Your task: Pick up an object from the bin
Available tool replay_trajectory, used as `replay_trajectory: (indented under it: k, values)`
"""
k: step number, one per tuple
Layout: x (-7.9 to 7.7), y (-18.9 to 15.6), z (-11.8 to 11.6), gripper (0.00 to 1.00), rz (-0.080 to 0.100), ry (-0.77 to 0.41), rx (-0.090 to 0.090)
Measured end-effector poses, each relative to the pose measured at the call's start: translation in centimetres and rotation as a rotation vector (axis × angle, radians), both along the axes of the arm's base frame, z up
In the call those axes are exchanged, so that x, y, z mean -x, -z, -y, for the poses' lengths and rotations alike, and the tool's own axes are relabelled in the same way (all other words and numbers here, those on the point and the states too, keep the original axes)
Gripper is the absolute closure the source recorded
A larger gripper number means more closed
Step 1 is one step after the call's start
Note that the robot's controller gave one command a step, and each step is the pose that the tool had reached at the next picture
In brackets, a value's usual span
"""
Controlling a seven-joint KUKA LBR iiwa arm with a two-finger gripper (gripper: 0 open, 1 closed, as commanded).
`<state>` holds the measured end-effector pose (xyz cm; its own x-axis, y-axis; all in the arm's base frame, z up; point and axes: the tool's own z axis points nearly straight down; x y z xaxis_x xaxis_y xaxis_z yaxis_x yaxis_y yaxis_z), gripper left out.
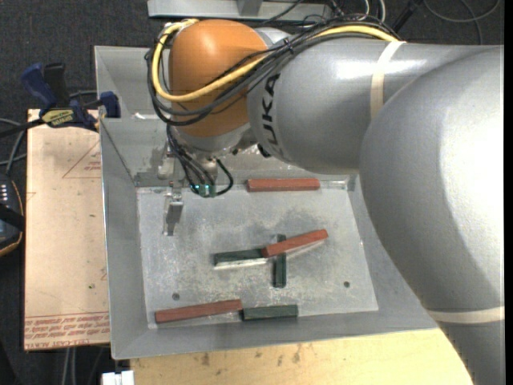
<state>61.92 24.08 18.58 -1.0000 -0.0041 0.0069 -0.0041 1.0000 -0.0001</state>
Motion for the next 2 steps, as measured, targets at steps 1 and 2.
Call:
replay_trajectory:
  k: [1,2]
  values:
    - [-0.2,-0.5,0.1,0.00,0.008,0.003,-0.002]
    - [1.8,0.0,4.0,0.00,0.008,-0.068,-0.003]
